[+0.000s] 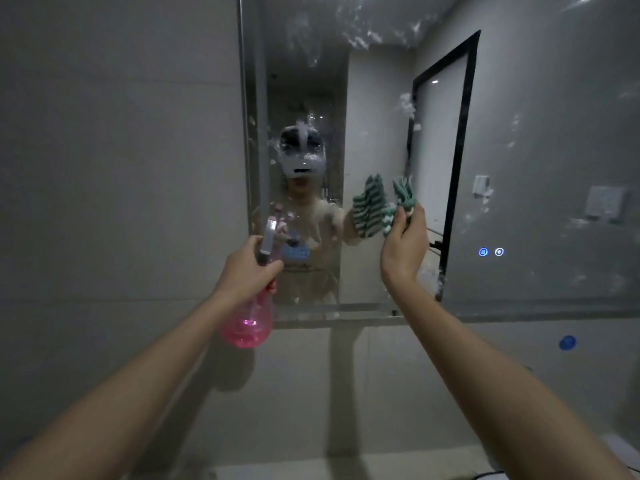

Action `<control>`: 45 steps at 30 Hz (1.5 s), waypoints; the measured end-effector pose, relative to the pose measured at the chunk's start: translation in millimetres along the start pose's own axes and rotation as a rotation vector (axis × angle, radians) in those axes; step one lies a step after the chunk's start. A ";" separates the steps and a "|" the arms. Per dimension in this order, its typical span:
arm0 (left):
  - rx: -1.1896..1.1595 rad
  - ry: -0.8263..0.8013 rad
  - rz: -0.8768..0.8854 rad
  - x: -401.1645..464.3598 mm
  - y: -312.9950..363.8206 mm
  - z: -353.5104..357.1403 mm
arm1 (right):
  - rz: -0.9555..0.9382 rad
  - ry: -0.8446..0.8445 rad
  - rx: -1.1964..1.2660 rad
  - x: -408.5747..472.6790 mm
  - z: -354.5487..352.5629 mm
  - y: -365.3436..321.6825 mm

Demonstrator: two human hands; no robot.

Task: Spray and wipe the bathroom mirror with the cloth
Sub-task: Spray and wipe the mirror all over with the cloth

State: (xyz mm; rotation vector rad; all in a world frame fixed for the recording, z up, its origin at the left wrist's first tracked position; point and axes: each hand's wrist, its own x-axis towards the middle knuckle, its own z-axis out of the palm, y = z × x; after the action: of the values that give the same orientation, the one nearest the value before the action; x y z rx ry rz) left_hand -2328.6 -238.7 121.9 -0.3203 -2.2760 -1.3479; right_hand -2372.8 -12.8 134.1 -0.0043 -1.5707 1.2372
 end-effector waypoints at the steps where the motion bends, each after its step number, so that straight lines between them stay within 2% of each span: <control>1: 0.004 0.024 0.006 1.1 -1.3 -9.2 | 0.000 0.014 0.019 0.6 8.7 -5.6; 4: -0.022 0.084 0.009 6.1 -4.7 -33.4 | -0.024 0.035 -0.010 3.4 33.2 -24.0; 11: -0.061 0.092 -0.024 28.7 -27.0 -70.0 | -0.276 0.110 -0.135 10.7 100.9 -39.4; 17: -0.064 0.095 0.005 50.4 -39.3 -81.3 | -0.549 -0.065 -0.499 4.7 153.4 -13.4; 25: -0.070 0.060 0.040 71.6 -49.5 -61.6 | -0.724 -0.101 -0.645 1.9 153.7 14.9; 29: -0.106 0.076 0.021 72.2 -59.6 -47.6 | -0.862 -0.122 -0.684 -16.6 148.9 34.2; 36: -0.151 0.081 -0.029 65.1 -80.4 -29.3 | -0.961 -0.130 -0.714 -64.5 155.0 60.2; 40: -0.195 0.081 -0.045 63.3 -90.1 -25.8 | -1.005 -0.126 -0.694 -74.7 155.6 64.3; 45: -0.180 0.135 -0.015 75.7 -83.0 -31.1 | -1.206 -0.151 -0.690 -40.9 160.8 37.4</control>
State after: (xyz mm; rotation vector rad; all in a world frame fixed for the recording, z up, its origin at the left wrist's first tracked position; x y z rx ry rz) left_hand -2420.6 -309.3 109.7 -0.2637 -2.0561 -1.5376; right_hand -2491.9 -129.2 99.5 0.5207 -1.6088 -0.2518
